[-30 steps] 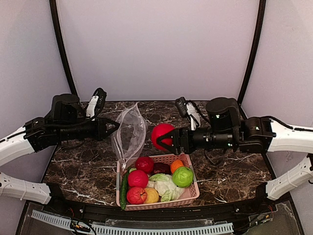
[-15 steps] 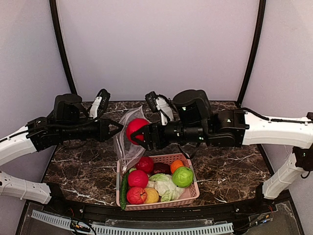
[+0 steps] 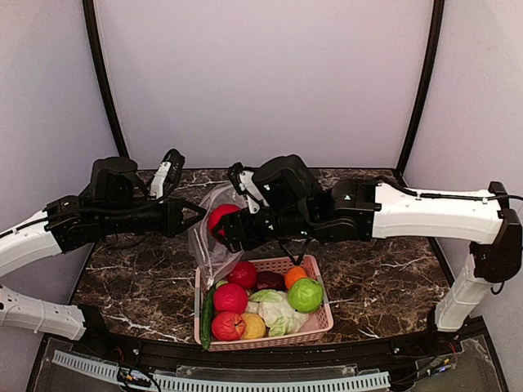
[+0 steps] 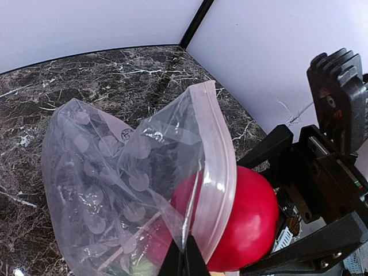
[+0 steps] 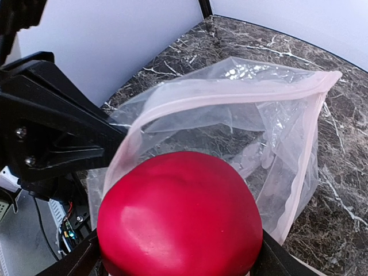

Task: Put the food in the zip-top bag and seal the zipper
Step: Place the fake fruit in the zipper food storage bag.

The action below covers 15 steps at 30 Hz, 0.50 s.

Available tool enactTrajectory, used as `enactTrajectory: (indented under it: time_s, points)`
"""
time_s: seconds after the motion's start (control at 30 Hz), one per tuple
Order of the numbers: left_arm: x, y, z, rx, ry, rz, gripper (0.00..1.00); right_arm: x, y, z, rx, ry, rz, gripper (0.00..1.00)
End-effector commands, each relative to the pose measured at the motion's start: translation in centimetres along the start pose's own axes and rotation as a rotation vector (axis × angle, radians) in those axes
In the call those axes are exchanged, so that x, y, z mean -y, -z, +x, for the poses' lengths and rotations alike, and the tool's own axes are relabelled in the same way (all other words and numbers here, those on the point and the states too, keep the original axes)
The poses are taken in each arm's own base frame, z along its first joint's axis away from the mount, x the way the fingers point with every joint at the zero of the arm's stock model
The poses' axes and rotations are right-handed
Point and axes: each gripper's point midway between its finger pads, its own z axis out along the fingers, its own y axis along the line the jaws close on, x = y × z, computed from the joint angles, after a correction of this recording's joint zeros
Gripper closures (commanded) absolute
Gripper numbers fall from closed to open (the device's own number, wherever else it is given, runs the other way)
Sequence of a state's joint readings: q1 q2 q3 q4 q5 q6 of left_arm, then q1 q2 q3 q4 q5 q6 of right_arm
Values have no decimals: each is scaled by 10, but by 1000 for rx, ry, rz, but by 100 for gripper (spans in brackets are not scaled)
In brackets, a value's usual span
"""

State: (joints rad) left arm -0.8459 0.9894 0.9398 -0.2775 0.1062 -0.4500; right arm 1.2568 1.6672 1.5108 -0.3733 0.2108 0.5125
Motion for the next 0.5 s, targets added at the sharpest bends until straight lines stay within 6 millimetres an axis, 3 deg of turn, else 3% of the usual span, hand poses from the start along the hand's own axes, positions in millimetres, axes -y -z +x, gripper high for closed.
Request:
enactTrajectory:
  time_s: [0.0, 0.27, 0.47]
  points:
    - [-1, -4, 3, -6, 8, 9, 99, 10, -4, 2, -18, -15, 73, 34]
    - [0, -4, 4, -8, 10, 13, 99, 12, -9, 4, -39, -14, 82, 17]
    - [-1, -4, 4, -8, 12, 12, 99, 11, -8, 3, -37, -10, 79, 10]
